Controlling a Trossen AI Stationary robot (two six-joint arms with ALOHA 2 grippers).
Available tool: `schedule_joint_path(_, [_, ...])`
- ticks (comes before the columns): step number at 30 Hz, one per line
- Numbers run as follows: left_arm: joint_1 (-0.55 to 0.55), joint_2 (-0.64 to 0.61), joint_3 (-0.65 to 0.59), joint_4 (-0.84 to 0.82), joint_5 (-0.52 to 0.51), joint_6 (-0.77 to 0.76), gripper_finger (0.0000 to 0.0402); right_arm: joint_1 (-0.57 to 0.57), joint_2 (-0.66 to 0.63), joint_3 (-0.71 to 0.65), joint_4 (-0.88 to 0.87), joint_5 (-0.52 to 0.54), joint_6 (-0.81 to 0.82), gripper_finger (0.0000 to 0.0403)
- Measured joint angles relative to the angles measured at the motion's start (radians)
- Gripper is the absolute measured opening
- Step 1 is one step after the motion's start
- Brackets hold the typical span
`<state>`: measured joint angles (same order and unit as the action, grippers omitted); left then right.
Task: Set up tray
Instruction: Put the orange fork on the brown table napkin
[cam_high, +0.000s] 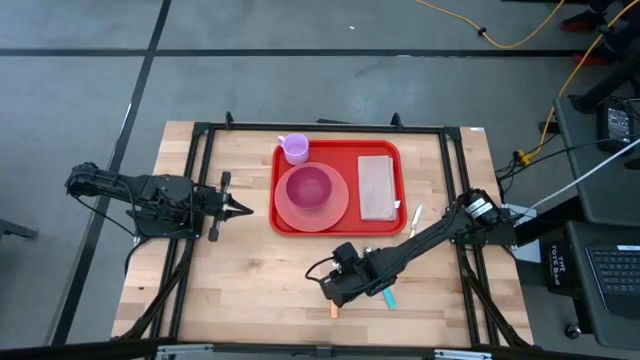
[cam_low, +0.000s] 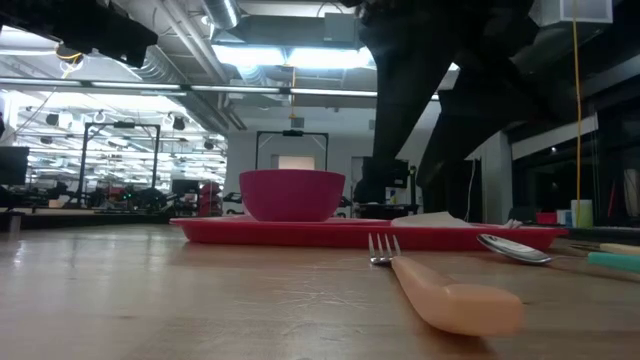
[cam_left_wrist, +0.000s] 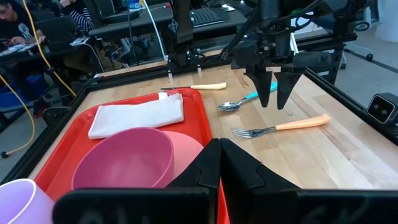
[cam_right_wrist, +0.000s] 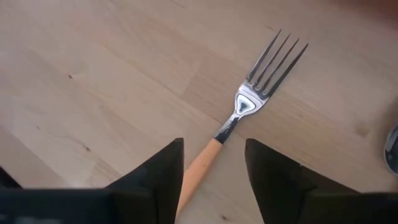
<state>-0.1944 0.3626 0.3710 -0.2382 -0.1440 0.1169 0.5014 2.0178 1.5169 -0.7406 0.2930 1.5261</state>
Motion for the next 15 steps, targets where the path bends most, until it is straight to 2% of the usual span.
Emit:
schedule_joint_path(9, [0.000, 0.000, 0.000, 0.000, 0.000, -0.001, 0.0004, 0.006, 0.013, 0.000, 0.005, 0.003, 0.062, 0.0174])
schedule_joint_path(15, [0.000, 0.000, 0.000, -0.001, 0.000, 0.000, 0.0003, 0.008, 0.068, 0.000, 0.045, -0.037, 0.063, 0.0174])
